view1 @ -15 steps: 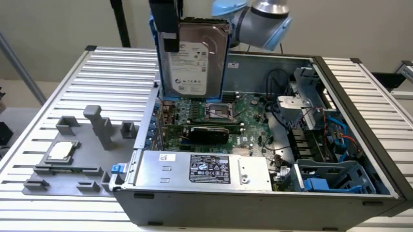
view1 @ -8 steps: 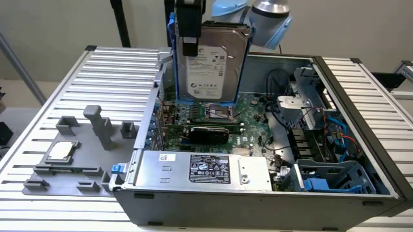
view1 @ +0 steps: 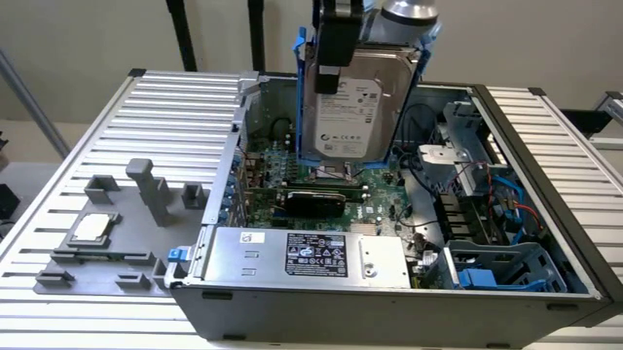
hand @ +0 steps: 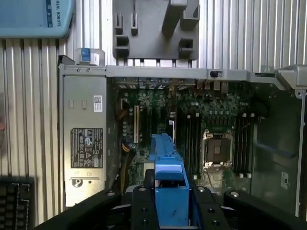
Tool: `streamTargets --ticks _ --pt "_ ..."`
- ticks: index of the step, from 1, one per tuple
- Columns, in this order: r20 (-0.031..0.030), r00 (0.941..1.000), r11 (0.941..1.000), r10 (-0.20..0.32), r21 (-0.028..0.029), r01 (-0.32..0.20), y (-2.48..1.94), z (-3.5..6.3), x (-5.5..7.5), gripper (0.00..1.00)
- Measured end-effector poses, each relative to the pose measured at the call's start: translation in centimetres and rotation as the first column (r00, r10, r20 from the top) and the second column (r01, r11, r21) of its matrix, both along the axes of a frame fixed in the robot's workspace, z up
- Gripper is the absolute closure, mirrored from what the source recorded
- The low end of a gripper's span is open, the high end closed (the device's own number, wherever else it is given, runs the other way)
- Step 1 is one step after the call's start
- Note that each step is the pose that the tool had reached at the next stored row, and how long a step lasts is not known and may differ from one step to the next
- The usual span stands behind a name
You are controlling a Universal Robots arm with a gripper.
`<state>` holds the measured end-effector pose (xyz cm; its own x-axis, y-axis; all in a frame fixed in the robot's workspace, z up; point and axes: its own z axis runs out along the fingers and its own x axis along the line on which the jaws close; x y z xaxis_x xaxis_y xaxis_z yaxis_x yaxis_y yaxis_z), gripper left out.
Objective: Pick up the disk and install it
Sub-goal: 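Pick up the disk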
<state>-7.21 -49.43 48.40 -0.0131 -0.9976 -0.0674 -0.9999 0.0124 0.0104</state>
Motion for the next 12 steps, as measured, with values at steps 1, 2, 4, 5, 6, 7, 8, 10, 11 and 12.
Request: streamTargets --ticks 1,2,4,5,6,7,8,10,11,12 --pt "0.0 1.0 1.0 0.0 0.0 0.0 -0.18 0.0 0.4 1.0" --pt "0.0 1.0 1.0 0.0 0.0 0.0 -0.39 0.0 0.8 1.0" --pt "0.0 1.0 1.0 0.0 0.0001 0.0 -0.82 0.0 1.5 1.0" --pt "0.0 1.0 1.0 0.0 0.0001 0.0 -1.05 0.0 1.8 1.0" --pt "0.0 1.0 1.0 0.0 0.0001 0.0 -1.26 0.0 2.1 1.0" --pt "0.0 1.0 1.0 0.0 0.0001 0.0 -1.49 0.0 2.5 1.0" --pt "0.0 1.0 1.0 0.0 0.0001 0.0 -1.72 0.0 2.8 1.0" --pt "0.0 1.0 1.0 0.0 0.0 0.0 -2.23 0.0 3.3 1.0" --pt "0.0 1.0 1.0 0.0 0.0001 0.0 -2.49 -0.01 3.6 1.0" --pt "0.0 1.0 1.0 0.0 0.0001 0.0 -2.74 -0.02 3.9 1.0"
